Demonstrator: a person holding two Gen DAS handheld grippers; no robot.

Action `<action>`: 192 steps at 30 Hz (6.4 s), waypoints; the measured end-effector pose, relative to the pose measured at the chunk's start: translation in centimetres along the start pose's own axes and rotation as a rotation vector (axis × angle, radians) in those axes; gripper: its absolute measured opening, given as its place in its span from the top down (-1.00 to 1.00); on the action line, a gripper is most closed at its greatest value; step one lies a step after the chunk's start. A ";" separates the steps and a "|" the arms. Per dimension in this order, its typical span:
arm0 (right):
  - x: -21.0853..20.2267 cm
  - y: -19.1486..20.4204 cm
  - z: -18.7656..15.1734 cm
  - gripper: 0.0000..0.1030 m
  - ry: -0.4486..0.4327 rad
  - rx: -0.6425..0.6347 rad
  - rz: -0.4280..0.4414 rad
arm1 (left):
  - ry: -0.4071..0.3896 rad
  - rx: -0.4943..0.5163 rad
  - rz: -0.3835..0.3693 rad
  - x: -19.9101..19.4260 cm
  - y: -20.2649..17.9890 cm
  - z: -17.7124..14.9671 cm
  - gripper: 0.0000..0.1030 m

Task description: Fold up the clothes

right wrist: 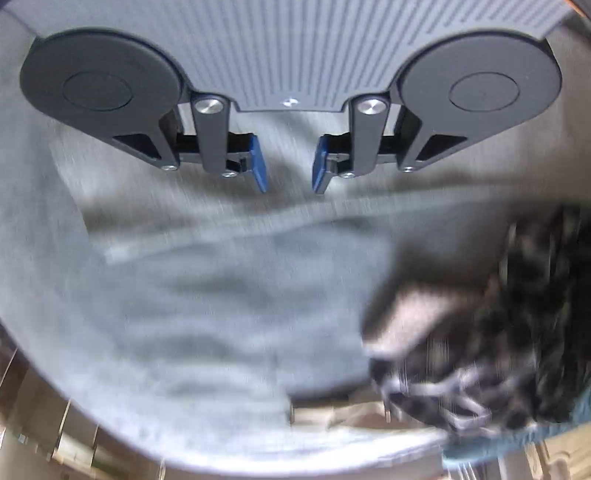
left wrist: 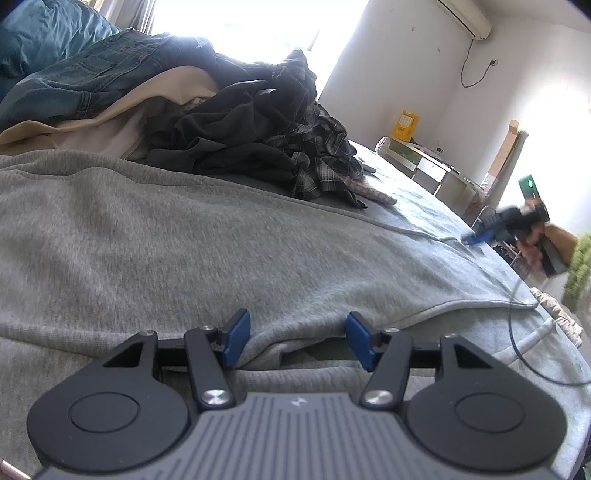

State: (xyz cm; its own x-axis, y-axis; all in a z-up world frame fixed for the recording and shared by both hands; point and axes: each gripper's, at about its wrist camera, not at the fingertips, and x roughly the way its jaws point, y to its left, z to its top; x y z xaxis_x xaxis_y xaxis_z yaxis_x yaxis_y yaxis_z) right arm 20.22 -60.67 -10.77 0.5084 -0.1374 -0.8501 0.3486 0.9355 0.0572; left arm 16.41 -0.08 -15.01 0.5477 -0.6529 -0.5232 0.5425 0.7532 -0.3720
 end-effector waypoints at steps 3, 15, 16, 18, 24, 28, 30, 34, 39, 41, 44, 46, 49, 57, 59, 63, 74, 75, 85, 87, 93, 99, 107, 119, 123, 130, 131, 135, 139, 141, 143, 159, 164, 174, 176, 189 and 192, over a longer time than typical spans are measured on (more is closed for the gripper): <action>2.7 -3.0 -0.8 0.42 0.058 0.079 -0.054 | -0.002 -0.004 -0.005 -0.1 0.1 0.0 -0.15; -0.7 -12.2 -0.2 0.18 -0.022 0.240 -0.039 | 0.005 -0.049 -0.034 0.4 0.7 1.1 -0.18; -0.1 -12.4 -0.5 0.18 0.001 0.214 -0.073 | 0.006 -0.052 -0.028 0.4 0.6 1.3 -0.18; 1.2 -14.1 -0.7 0.18 -0.019 0.249 -0.113 | 0.007 -0.058 -0.006 0.2 0.2 1.6 -0.18; 0.7 -18.3 -1.1 0.06 -0.175 0.455 -0.306 | 0.019 -0.026 0.067 -1.8 -1.4 2.6 -0.18; -6.0 -17.4 -3.9 0.06 -0.236 0.394 -0.224 | 0.006 -0.046 0.091 -3.9 -1.9 3.7 -0.18; -10.2 -16.0 -5.5 0.06 -0.269 0.338 -0.162 | -0.003 -0.063 0.087 -5.5 -2.4 4.2 -0.18; -17.0 -9.8 -8.1 0.06 -0.314 0.177 -0.027 | -0.009 -0.058 0.126 -9.3 -3.8 4.5 -0.18; -16.8 2.9 -11.4 0.06 -0.261 0.006 0.280 | -0.024 -0.133 0.116 -14.4 -4.4 1.6 -0.18; -14.0 9.2 -12.9 0.07 -0.215 -0.048 0.396 | -0.017 -0.149 0.124 -15.9 -4.6 -0.2 -0.18; -11.1 19.0 -14.3 0.12 -0.169 -0.098 0.521 | -0.001 -0.182 0.142 -17.7 -4.4 -3.0 -0.18; -8.8 23.9 -15.0 0.16 -0.169 -0.104 0.582 | 0.004 -0.205 0.156 -18.7 -3.8 -4.8 -0.18; -7.7 29.0 -15.4 0.19 -0.223 -0.146 0.587 | 0.016 -0.216 0.183 -19.7 -2.9 -6.8 -0.18; -6.3 19.7 -16.2 0.38 -0.236 0.002 0.366 | -0.026 -0.214 0.158 -20.5 -0.4 -8.0 -0.18; -7.0 14.2 -16.7 0.41 -0.242 0.106 0.276 | -0.030 -0.213 0.145 -19.9 0.1 -7.6 -0.18; -9.4 8.8 -17.2 0.40 -0.250 0.259 0.140 | -0.037 -0.187 0.116 -18.2 -0.2 -6.7 -0.18; -7.7 28.9 -17.7 0.41 -0.253 -0.248 0.475 | -0.011 -0.136 0.136 -15.1 -3.7 -5.6 -0.19; -7.1 28.0 -17.8 0.41 -0.240 -0.231 0.467 | -0.005 -0.137 0.141 -15.3 -3.6 -5.8 -0.19; -9.7 10.0 -20.0 0.38 -0.186 0.111 0.431 | 0.017 -0.157 0.096 -13.4 -3.3 -5.0 -0.19; -10.6 8.7 -19.7 0.37 -0.242 0.150 0.452 | 0.031 -0.159 0.073 -12.3 -4.1 -4.7 -0.19; -7.9 9.8 -18.2 0.36 -0.288 0.030 0.305 | 0.046 -0.079 0.048 -11.0 -7.6 -4.4 -0.21; -10.3 7.4 -21.6 0.33 -0.218 -0.058 0.240 | 0.083 -0.078 0.051 -11.0 -7.7 -5.2 -0.22; -9.3 -0.1 -17.6 0.17 -0.335 0.175 0.235 | 0.075 -0.140 0.110 -12.3 -7.4 -5.4 -0.22; -17.9 -16.2 -28.0 0.19 -0.455 0.723 0.154 | -0.027 -0.215 0.397 -22.0 -2.6 -4.8 -0.24; -22.5 -13.8 -32.0 0.02 -0.515 0.693 0.263 | -0.062 -0.246 0.495 -25.5 -1.8 -5.0 -0.25; -22.5 -5.0 -38.9 -0.09 -0.461 0.687 0.580 | -0.035 -0.366 0.510 -27.4 0.3 -8.8 -0.26; -21.8 -3.8 -39.8 -0.09 -0.431 0.701 0.608 | -0.027 -0.382 0.503 -27.4 0.6 -9.5 -0.26; -20.5 -0.8 -42.7 -0.09 -0.354 0.749 0.668 | -0.017 -0.430 0.459 -27.3 1.7 -11.5 -0.26; -20.6 0.1 -44.3 -0.09 -0.333 0.785 0.662 | -0.029 -0.431 0.429 -27.2 2.2 -12.5 -0.26; -20.8 0.2 -44.6 -0.09 -0.335 0.797 0.654 | -0.024 -0.429 0.417 -27.1 2.2 -12.8 -0.25; -20.9 0.4 -44.9 -0.09 -0.338 0.797 0.638 | -0.019 -0.417 0.415 -27.0 2.0 -13.0 -0.25; -20.7 1.5 -47.8 -0.09 -0.385 0.866 0.737 | -0.046 -0.399 0.321 -25.0 -1.0 -14.9 -0.19; -20.7 0.5 -47.4 -0.09 -0.441 0.942 0.712 | -0.102 -0.398 0.266 -24.3 -1.1 -15.2 -0.16; -17.9 0.1 -46.7 -0.09 -0.424 1.044 0.660 | -0.125 -0.432 0.233 -23.1 -0.2 -16.0 0.00; -17.6 0.1 -46.1 -0.09 -0.430 1.053 0.655 | -0.124 -0.441 0.232 -23.0 0.2 -16.1 0.03; -17.1 0.1 -45.9 -0.07 -0.473 1.103 0.610 | -0.172 -0.505 0.218 -23.6 2.0 -17.0 0.13; -17.1 0.4 -45.7 -0.07 -0.467 1.093 0.596 | -0.197 -0.526 0.216 -23.9 2.7 -17.0 0.14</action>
State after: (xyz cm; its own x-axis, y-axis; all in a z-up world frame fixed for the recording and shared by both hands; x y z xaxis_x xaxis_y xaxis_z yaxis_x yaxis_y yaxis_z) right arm -24.27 -43.09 -20.12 0.9475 -0.1039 -0.3024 0.3170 0.1806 0.9311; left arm -6.01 18.97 -16.51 0.7452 -0.4452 -0.4964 0.0448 0.7762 -0.6289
